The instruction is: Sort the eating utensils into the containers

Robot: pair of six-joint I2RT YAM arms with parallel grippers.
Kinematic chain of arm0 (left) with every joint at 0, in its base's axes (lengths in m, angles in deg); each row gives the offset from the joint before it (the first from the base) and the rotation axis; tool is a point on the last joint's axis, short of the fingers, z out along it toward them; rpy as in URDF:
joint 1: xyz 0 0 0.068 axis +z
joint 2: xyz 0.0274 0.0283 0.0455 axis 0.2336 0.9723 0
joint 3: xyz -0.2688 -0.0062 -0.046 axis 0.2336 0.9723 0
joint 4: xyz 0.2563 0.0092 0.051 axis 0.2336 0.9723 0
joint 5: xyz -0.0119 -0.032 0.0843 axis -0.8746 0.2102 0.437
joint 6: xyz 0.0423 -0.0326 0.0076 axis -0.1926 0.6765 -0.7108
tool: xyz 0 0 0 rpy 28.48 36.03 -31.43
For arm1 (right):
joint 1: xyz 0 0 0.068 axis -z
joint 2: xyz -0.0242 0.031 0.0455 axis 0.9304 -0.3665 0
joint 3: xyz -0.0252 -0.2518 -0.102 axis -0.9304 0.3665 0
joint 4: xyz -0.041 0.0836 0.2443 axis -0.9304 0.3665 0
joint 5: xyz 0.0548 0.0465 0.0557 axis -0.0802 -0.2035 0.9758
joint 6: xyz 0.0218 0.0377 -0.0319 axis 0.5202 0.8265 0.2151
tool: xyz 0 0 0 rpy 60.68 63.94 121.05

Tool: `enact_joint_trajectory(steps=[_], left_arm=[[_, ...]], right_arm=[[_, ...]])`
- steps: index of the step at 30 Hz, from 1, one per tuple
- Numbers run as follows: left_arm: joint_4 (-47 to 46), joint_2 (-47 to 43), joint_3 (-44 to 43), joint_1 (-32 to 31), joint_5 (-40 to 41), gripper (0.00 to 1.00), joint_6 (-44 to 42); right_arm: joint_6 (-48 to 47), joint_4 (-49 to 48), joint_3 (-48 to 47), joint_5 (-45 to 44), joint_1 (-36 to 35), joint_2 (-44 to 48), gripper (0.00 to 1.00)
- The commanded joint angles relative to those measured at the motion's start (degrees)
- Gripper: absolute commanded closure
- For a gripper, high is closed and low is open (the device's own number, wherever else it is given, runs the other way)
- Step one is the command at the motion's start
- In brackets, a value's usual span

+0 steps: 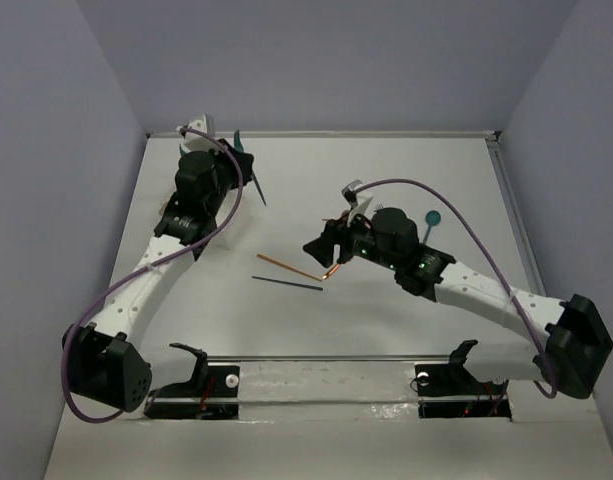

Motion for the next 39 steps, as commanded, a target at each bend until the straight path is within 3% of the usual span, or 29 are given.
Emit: enact_joint_trajectory(steps=[1, 8, 17, 26, 39], left_arm=[[-3.1, 2.4, -8.0, 2.6, 11.7, 1.0, -5.9], [-11.2, 14.4, -17.6, 9.2, 21.5, 1.0, -17.4], [-21.1, 28.7, -27.8, 10.2, 27.3, 1.0, -32.0], [-27.2, 36.6, -28.8, 10.2, 28.7, 1.0, -33.9], [-32.9, 38.1, -21.5, 10.7, 29.1, 1.0, -28.2]], right_arm=[[-2.6, 1.8, 5.7, -7.0, -0.3, 6.5, 0.32], [-3.2, 0.2, 12.2, -12.2, -0.3, 11.5, 0.32], [-2.5, 0.2, 13.9, -12.1, -0.3, 12.2, 0.33], [-3.0, -0.9, 13.5, -10.5, -0.3, 12.5, 0.33], [-3.4, -1.3, 12.6, -12.1, -0.3, 8.8, 0.33]])
